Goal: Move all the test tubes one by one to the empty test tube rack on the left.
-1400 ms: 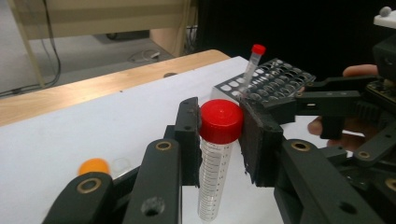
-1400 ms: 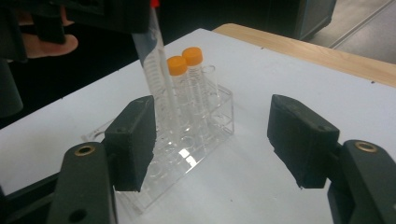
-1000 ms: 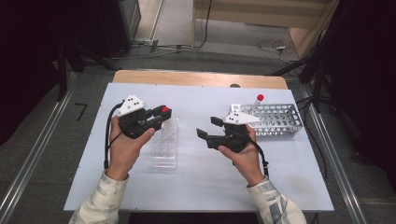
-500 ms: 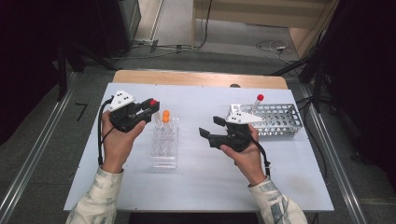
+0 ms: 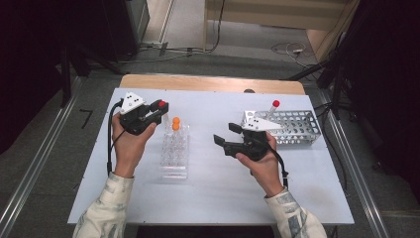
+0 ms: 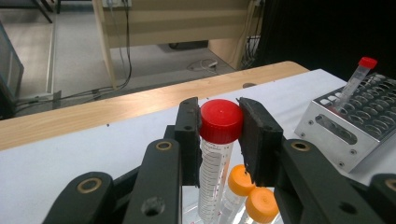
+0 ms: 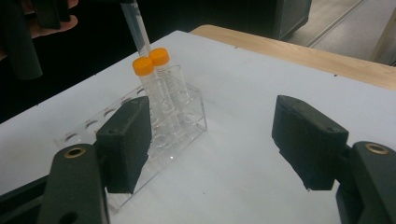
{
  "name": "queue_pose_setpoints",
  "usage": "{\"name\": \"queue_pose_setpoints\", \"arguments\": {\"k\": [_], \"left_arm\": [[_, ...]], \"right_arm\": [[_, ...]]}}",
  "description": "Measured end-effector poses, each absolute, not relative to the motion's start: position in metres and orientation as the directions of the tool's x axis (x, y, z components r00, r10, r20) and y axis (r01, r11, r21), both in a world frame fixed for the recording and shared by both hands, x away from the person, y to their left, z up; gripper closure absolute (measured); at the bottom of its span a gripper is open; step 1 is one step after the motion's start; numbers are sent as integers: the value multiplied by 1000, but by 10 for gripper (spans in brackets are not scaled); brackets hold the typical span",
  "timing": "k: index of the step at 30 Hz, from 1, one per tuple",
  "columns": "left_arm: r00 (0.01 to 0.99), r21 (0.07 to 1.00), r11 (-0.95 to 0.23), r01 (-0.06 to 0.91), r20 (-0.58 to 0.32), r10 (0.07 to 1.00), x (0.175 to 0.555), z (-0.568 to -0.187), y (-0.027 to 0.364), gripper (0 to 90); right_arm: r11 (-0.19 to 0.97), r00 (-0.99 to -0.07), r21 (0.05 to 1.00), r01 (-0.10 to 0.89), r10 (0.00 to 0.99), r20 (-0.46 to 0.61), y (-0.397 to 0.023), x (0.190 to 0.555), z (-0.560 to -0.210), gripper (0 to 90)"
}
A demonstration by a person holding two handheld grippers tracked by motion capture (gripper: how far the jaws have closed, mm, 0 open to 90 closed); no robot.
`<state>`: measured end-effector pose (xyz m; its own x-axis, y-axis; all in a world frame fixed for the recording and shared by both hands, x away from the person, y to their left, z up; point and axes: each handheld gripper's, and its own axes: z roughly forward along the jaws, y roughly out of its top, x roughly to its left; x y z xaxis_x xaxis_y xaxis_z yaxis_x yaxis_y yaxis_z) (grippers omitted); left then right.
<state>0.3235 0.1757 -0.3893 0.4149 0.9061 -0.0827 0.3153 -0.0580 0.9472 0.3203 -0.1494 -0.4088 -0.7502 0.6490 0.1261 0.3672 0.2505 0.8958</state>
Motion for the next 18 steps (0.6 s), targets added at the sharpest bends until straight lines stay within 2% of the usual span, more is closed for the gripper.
{"name": "queue_pose_setpoints", "arguments": {"k": [18], "left_arm": [[396,909,-105,405,-71,916,325,-420,168,701]], "right_arm": [[257,-749,894,367,651,121,-150,321,-409,273]]}}
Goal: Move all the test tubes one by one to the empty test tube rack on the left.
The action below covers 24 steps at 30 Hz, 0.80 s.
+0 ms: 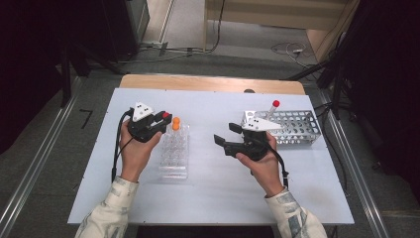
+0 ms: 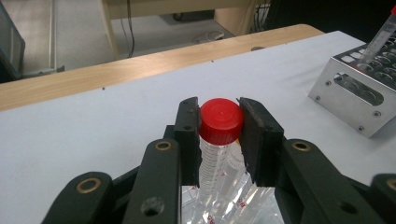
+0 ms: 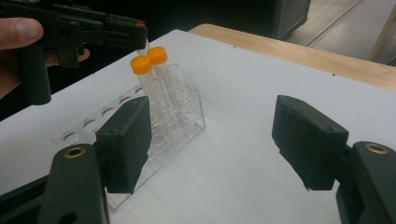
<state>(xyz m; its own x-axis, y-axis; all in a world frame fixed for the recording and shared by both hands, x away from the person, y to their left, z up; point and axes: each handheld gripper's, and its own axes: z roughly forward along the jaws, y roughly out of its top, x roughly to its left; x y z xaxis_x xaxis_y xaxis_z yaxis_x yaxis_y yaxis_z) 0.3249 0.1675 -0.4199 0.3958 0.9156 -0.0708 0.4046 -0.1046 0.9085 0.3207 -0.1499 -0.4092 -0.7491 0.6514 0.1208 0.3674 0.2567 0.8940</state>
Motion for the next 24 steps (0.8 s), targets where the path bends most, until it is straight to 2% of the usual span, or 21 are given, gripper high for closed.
{"name": "queue_pose_setpoints", "arguments": {"k": [10,24], "left_arm": [[402,912,-63,406,-116,908,323,-416,171,608],[388,915,1,404,-172,906,321,-412,175,314]], "right_arm": [[256,-732,891,375,671,115,-153,324,-411,258],[242,-548,874,421,836,32,-189,344,-415,266]]}}
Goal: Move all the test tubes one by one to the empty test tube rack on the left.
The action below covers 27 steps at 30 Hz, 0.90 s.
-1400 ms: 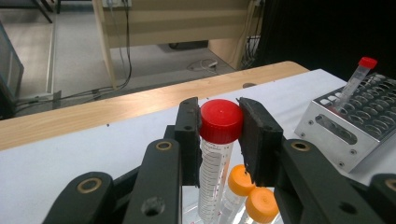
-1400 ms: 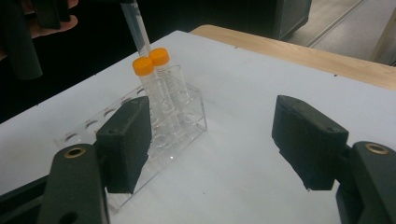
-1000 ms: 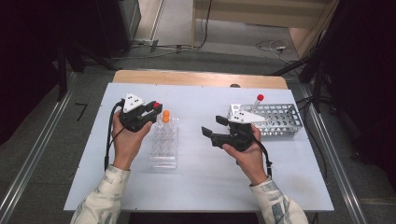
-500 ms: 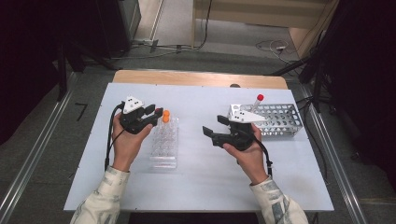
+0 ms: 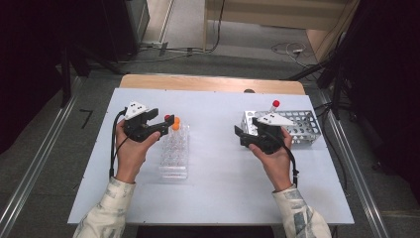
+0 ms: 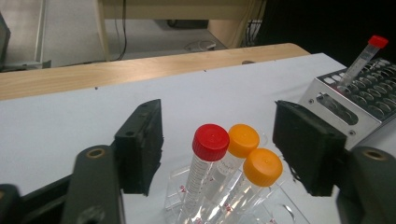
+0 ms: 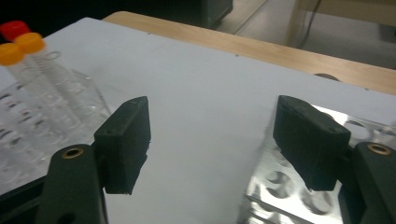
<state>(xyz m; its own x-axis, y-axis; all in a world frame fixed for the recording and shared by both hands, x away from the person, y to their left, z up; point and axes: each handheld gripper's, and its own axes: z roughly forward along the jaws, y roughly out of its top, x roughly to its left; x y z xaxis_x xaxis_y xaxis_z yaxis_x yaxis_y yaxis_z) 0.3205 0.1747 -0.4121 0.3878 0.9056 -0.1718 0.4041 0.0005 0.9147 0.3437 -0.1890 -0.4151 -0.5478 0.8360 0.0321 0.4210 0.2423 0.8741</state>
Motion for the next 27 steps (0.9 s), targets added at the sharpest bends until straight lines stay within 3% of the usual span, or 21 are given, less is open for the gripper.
{"name": "queue_pose_setpoints", "arguments": {"k": [7,20,27], "left_arm": [[394,912,11,411,-188,900,320,-412,177,269],[387,914,18,405,-190,902,320,-411,178,267],[385,918,28,395,-193,903,319,-409,179,269]], "right_arm": [[223,-504,877,427,864,26,-217,354,-412,285],[217,-438,869,445,899,0,-251,375,-418,346],[203,-384,865,459,923,-13,-259,398,-423,437]]}}
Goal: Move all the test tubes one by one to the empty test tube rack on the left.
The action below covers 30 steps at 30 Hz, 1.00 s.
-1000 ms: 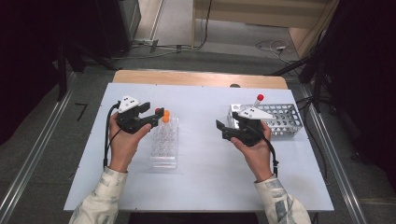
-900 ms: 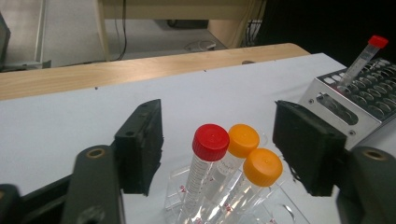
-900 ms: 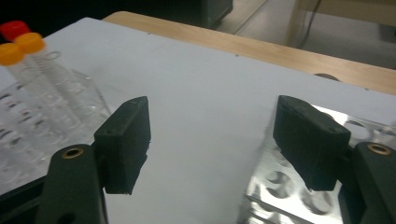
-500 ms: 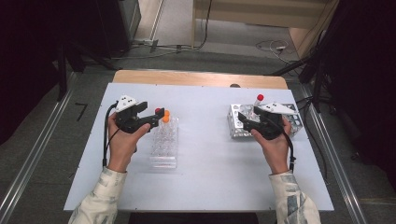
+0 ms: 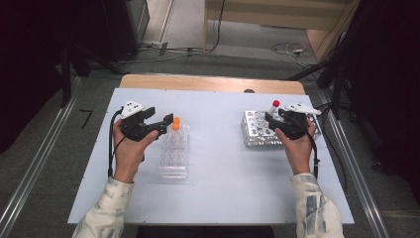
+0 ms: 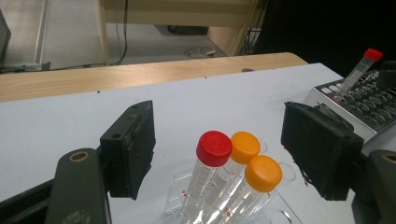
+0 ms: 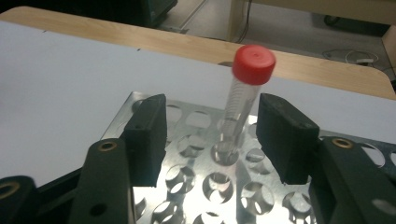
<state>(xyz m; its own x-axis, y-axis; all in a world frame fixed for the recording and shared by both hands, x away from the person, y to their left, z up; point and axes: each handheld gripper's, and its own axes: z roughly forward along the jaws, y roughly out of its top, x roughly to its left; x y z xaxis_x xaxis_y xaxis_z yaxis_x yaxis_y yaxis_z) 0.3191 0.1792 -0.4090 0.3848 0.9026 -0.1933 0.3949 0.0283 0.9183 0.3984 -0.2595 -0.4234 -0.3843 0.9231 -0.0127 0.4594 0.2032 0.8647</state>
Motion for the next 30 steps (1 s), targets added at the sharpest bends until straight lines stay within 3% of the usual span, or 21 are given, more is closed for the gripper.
{"name": "queue_pose_setpoints", "arguments": {"k": [10,14,22,30], "left_arm": [[388,918,22,396,-189,902,319,-409,179,266],[388,917,19,398,-188,902,319,-409,178,265],[388,917,20,398,-188,902,318,-409,179,257],[388,915,15,403,-186,903,318,-409,179,230]], "right_arm": [[185,-352,843,505,936,6,-264,425,-437,590],[184,-353,847,499,936,5,-263,428,-440,700],[185,-366,856,482,931,5,-261,428,-436,720],[175,-370,886,429,929,-4,-264,421,-410,722]]}}
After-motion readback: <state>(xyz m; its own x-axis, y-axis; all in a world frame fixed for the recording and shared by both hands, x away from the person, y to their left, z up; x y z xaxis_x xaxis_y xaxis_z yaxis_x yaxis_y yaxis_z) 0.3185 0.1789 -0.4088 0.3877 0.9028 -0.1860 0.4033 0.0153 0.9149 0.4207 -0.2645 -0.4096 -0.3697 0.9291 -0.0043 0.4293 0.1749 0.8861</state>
